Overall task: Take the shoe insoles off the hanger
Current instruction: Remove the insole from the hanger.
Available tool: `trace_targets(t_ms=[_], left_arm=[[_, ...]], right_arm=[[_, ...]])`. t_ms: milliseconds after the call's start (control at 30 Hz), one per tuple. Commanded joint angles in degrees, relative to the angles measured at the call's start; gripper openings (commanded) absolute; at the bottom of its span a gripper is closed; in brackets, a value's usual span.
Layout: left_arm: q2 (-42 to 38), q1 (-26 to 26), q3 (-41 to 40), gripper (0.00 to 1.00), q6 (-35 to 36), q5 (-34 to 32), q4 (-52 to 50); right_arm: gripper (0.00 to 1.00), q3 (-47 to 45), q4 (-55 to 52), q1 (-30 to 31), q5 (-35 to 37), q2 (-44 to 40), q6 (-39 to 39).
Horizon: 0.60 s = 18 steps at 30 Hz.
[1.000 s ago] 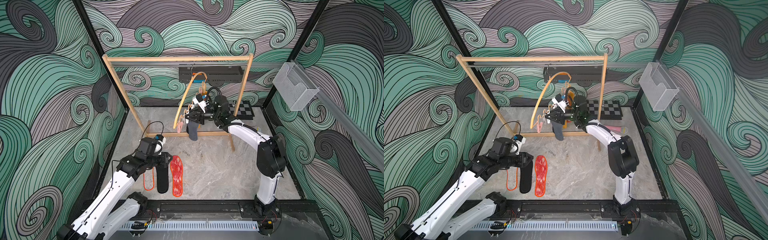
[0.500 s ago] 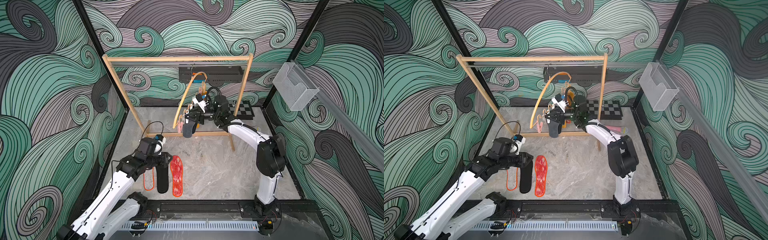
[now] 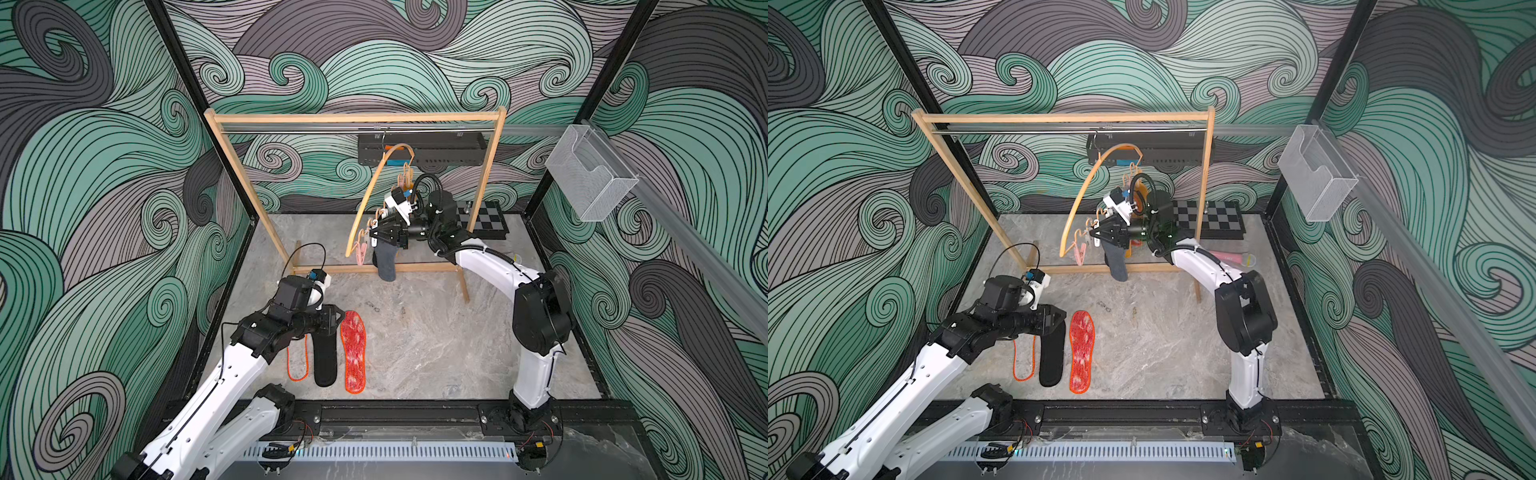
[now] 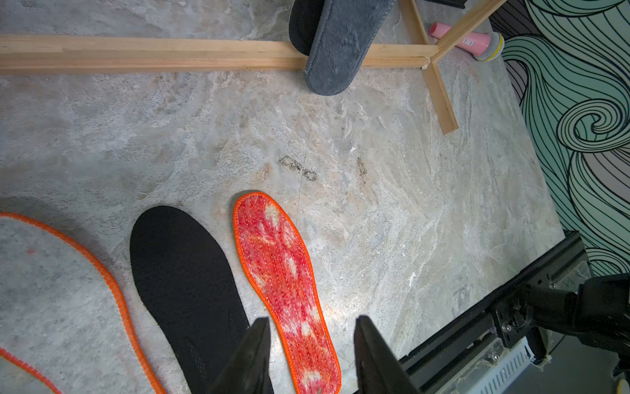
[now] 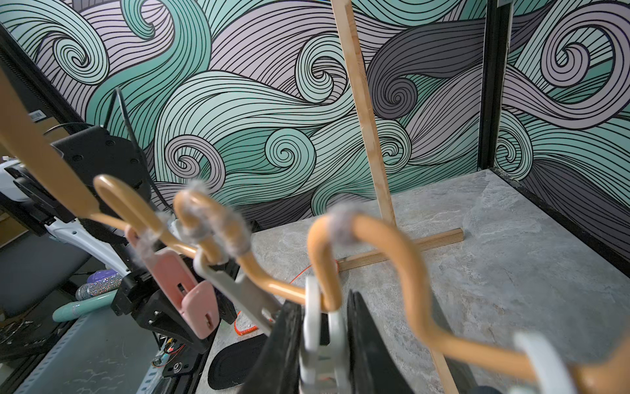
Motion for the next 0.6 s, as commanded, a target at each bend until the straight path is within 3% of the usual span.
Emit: trace_targets(t_ms=[0, 133, 300, 567], left_arm=[[-0.15, 0.2, -0.3, 0.42, 0.92, 0.8, 0.28], [-0.02, 0.2, -0.31, 0.42, 0.95, 0.89, 0.34], [0.06, 0.22, -0.32, 0.42, 0.9, 1.0, 0.35], [0.2, 0.19, -0.4, 0.42, 0.94, 1.42, 0.43]], right_arm=[[0.07, -0.1, -2.95, -0.33, 0.58, 0.42, -1.52], [0.17, -0.58, -2.95, -0.32, 0.78, -0.12, -1.68], [0.41, -3.02, -2.69, -0.41, 2.62, -1.83, -2.52], [0.47, -8.19, -1.57, -0.41, 4.5, -5.36, -2.51]])
